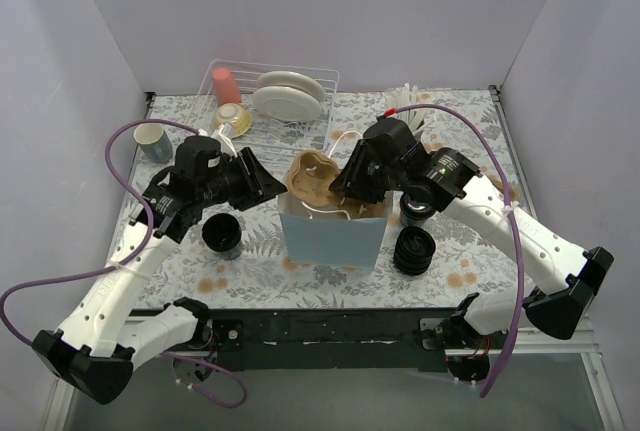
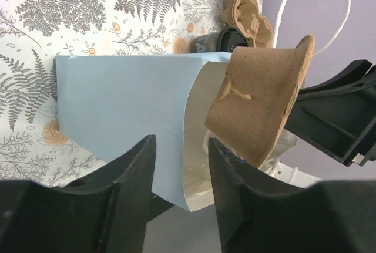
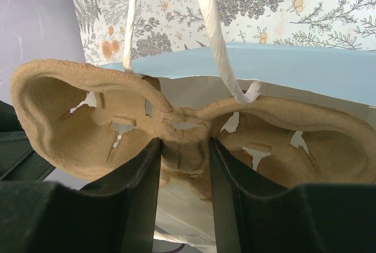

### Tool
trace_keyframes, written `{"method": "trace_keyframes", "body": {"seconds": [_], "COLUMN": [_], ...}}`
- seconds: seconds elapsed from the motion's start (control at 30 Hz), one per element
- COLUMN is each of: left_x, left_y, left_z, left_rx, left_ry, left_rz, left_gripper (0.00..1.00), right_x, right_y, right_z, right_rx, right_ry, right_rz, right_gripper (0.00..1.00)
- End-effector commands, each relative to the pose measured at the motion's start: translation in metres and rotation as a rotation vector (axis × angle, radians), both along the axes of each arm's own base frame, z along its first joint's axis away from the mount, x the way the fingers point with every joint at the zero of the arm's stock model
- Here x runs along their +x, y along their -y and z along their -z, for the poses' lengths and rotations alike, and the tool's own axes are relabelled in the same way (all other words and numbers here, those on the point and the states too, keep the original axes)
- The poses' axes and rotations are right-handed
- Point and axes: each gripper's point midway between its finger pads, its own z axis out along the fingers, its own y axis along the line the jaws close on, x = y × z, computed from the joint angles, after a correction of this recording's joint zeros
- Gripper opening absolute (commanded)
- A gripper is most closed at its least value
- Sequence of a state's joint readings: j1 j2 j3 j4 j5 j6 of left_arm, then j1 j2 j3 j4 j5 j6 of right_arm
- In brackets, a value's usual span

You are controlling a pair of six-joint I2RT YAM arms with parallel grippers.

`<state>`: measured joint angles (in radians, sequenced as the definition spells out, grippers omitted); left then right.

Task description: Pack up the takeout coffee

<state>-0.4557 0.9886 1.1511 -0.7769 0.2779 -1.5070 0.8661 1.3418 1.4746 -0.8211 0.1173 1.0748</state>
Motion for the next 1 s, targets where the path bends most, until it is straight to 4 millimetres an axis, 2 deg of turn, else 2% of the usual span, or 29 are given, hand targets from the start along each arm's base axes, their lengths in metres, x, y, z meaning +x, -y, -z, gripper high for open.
{"method": "trace_keyframes", "body": {"seconds": [0.0,0.03,0.13,0.23,0.57,0.8,0.97], "left_x": [0.004,0.005,0.006,0.005,-0.001,-0.007,-0.007], "left_y": [0.004,0.005,0.006,0.010,0.020,0.024,0.023], "left_z": [0.002,0.002,0.004,0.003,-0.012,-0.006,-0.009], "left_rx": [0.012,0.016,0.022,0.008,-0.062,-0.085,-0.082], "left_ry": [0.028,0.033,0.035,0.038,0.098,0.079,0.093], "left_rz": [0.032,0.037,0.049,0.072,0.137,0.170,0.166], "left_gripper": [0.36,0.26,0.09,0.01,0.00,0.00,0.00], "right_x": [-0.005,-0.005,-0.002,-0.002,0.001,0.002,0.002], "right_y": [0.005,0.005,0.009,0.012,0.018,0.024,0.027], "right_z": [0.006,0.005,0.007,0.010,0.033,0.042,0.054], "right_rx": [-0.041,-0.044,-0.083,-0.125,-0.284,-0.346,-0.400], "right_ry": [-0.002,0.003,0.014,0.016,-0.003,0.010,-0.009], "right_rz": [-0.018,-0.019,-0.022,-0.040,-0.091,-0.101,-0.116], "right_gripper": [0.33,0.33,0.33,0.33,0.33,0.33,0.33]}}
